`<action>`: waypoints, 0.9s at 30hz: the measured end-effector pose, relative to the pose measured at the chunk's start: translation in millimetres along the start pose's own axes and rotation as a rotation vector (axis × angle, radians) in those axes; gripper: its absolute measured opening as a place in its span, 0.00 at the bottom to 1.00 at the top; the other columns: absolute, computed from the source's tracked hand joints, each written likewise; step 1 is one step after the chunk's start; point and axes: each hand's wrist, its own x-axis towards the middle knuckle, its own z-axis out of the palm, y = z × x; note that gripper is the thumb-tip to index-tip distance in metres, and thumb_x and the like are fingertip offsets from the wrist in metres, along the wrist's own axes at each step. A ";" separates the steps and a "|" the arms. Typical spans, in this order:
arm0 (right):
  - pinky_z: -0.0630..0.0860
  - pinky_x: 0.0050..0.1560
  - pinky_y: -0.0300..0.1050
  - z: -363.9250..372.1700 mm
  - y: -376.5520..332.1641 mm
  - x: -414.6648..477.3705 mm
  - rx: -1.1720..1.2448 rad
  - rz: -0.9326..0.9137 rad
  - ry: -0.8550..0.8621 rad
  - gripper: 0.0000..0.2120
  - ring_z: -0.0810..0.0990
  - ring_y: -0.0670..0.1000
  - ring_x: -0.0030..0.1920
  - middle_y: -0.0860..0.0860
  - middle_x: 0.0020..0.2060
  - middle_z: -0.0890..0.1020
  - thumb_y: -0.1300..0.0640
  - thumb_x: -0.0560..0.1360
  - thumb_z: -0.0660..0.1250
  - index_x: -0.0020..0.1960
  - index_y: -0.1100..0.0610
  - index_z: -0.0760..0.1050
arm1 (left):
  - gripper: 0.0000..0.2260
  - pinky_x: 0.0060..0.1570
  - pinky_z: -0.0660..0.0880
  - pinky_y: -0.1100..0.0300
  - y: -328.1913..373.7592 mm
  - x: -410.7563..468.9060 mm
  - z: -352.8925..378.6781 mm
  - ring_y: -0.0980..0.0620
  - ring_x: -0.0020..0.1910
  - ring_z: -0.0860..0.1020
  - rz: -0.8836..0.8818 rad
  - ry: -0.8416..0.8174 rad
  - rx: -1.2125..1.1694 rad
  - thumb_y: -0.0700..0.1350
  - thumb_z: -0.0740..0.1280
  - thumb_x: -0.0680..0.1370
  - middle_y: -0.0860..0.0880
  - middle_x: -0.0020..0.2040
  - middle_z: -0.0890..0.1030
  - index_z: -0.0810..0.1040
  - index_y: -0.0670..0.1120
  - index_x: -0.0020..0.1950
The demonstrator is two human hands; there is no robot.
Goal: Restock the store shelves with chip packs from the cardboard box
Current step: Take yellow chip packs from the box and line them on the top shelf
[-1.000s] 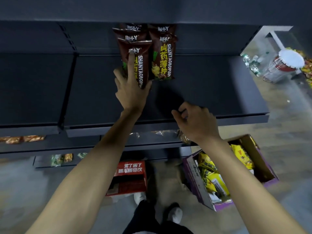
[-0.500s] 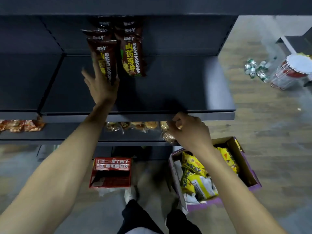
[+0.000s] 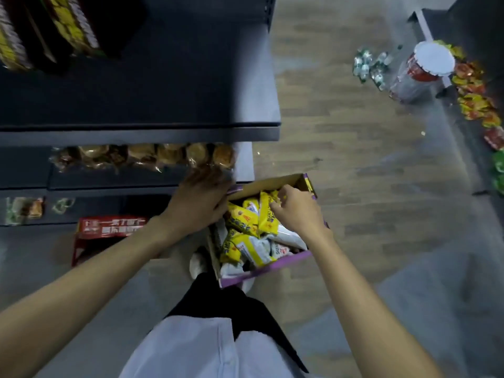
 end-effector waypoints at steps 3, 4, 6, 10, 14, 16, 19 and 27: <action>0.73 0.49 0.49 32.4 50.3 -3.6 0.047 0.147 -0.083 0.16 0.78 0.60 0.55 0.55 0.51 0.82 0.47 0.73 0.67 0.58 0.54 0.75 | 0.13 0.33 0.73 0.53 17.9 -16.3 55.6 0.42 0.40 0.77 0.054 -0.293 -0.107 0.47 0.65 0.70 0.45 0.43 0.76 0.76 0.45 0.52; 0.73 0.48 0.49 44.9 62.8 -4.5 0.059 0.186 -0.102 0.17 0.78 0.60 0.55 0.56 0.52 0.82 0.48 0.73 0.68 0.59 0.55 0.75 | 0.11 0.30 0.72 0.55 16.4 -19.6 73.8 0.42 0.37 0.77 0.075 -0.357 -0.141 0.46 0.67 0.69 0.46 0.41 0.76 0.76 0.45 0.49; 0.73 0.48 0.49 72.2 82.7 -5.2 0.079 0.233 -0.139 0.17 0.78 0.62 0.54 0.57 0.51 0.81 0.50 0.73 0.69 0.59 0.56 0.74 | 0.10 0.28 0.72 0.55 12.9 -26.5 107.4 0.42 0.36 0.78 0.088 -0.455 -0.188 0.44 0.69 0.67 0.46 0.40 0.76 0.75 0.46 0.46; 0.72 0.46 0.50 124.6 103.6 11.5 0.059 0.227 -0.137 0.15 0.78 0.63 0.54 0.59 0.49 0.82 0.55 0.73 0.67 0.58 0.58 0.73 | 0.13 0.28 0.76 0.53 9.9 -33.8 166.3 0.41 0.41 0.80 -0.001 -0.620 -0.207 0.41 0.71 0.66 0.45 0.46 0.78 0.76 0.45 0.50; 0.72 0.49 0.50 151.8 107.9 36.6 0.093 0.183 -0.138 0.20 0.77 0.62 0.57 0.58 0.55 0.79 0.55 0.75 0.67 0.65 0.56 0.70 | 0.19 0.40 0.78 0.50 3.7 -29.5 201.6 0.42 0.53 0.77 -0.119 -0.693 -0.222 0.42 0.69 0.71 0.46 0.55 0.76 0.74 0.48 0.61; 0.72 0.51 0.51 163.9 110.7 53.1 0.119 0.107 -0.147 0.26 0.75 0.60 0.59 0.57 0.61 0.75 0.58 0.75 0.67 0.71 0.52 0.66 | 0.21 0.42 0.78 0.50 -1.0 -28.5 217.8 0.43 0.56 0.74 -0.087 -0.724 -0.171 0.42 0.68 0.72 0.46 0.58 0.74 0.71 0.49 0.65; 0.74 0.50 0.51 173.5 113.0 77.9 0.099 0.008 -0.164 0.41 0.72 0.61 0.64 0.57 0.72 0.62 0.69 0.71 0.66 0.77 0.46 0.56 | 0.27 0.47 0.76 0.49 -6.6 -25.4 236.5 0.41 0.59 0.72 -0.025 -0.743 -0.091 0.41 0.67 0.74 0.44 0.65 0.69 0.65 0.49 0.72; 0.73 0.45 0.51 187.5 122.8 139.9 -0.282 -0.124 -0.300 0.50 0.62 0.61 0.73 0.52 0.79 0.42 0.77 0.70 0.63 0.79 0.42 0.46 | 0.32 0.54 0.73 0.50 -14.9 -11.4 260.6 0.43 0.67 0.67 0.054 -0.785 -0.012 0.42 0.61 0.80 0.47 0.77 0.53 0.49 0.50 0.80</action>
